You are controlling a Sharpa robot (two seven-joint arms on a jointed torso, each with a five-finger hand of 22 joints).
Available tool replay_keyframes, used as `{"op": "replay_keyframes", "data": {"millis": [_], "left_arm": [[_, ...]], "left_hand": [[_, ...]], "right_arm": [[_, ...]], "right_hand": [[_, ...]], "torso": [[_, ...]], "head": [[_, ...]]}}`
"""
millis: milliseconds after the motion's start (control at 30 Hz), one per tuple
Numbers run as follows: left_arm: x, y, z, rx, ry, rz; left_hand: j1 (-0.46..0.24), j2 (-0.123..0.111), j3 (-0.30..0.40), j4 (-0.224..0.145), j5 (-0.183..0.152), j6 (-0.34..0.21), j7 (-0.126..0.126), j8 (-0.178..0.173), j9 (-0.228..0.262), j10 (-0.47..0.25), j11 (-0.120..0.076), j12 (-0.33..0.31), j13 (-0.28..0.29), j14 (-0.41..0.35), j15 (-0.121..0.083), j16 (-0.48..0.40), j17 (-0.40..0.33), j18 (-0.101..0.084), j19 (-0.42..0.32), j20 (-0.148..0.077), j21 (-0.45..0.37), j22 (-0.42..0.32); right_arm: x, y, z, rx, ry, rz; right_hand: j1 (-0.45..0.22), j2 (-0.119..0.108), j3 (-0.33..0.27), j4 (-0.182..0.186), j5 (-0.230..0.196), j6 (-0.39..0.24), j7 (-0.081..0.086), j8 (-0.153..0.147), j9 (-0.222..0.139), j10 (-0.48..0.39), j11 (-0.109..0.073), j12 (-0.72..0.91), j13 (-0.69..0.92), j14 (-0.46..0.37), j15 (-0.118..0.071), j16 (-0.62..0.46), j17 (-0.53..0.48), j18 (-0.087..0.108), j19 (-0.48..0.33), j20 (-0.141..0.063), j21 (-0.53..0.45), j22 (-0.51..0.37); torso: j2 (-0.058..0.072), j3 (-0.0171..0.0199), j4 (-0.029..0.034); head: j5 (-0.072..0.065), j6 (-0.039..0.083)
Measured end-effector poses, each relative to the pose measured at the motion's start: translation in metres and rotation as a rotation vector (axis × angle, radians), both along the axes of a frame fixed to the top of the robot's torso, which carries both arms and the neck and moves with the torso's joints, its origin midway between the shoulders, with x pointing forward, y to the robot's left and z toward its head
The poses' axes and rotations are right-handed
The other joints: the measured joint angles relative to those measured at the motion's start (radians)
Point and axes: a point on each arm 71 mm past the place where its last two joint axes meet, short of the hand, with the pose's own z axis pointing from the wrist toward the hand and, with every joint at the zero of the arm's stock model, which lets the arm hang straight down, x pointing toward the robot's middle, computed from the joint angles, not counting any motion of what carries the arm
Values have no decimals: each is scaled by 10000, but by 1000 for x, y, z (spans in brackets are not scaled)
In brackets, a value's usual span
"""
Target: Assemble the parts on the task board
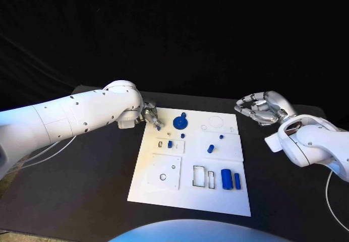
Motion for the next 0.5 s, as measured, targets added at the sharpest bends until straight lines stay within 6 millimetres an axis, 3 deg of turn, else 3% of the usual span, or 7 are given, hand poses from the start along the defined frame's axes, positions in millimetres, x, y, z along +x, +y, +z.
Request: {"op": "replay_keyframes", "data": {"millis": [200,400,500], "left_arm": [[0,0,0,-72,68,32],[0,-3,-1,-199,139,23],[0,-3,-1,-263,177,53]], "left_hand": [[591,100,325,-16,0,0,0,0,-11,-3,-2,0,-13,0,0,0,0,0,0,0,0,0],[1516,120,1231,-286,-40,-105,8,-71,-60,-36,-34,-60,-117,0,0,0,-1,0,0,0,-39,-9],[1787,102,1462,-160,-72,-163,55,-24,-46,-37,-33,-62,-147,0,1,0,0,0,0,0,-39,-10]], "right_arm": [[0,0,0,1,2,2],[0,0,0,3,3,3],[0,0,0,4,4,4]], "right_hand": [[0,0,0,0,0,0,0,0,0,0,0,0,0,0,0,0,-1,0,0,0,0,-1],[0,0,-29,29,0,0,0,0,-1,0,0,0,0,0,0,0,-1,0,0,0,0,-1],[0,0,-29,29,0,0,0,0,-1,0,0,0,9,0,0,0,-2,0,0,0,0,-2]], "torso": [[0,0,0],[3,0,-8],[2,0,-8]], "head": [[-8,-11],[-13,-22],[-16,-36]]}}
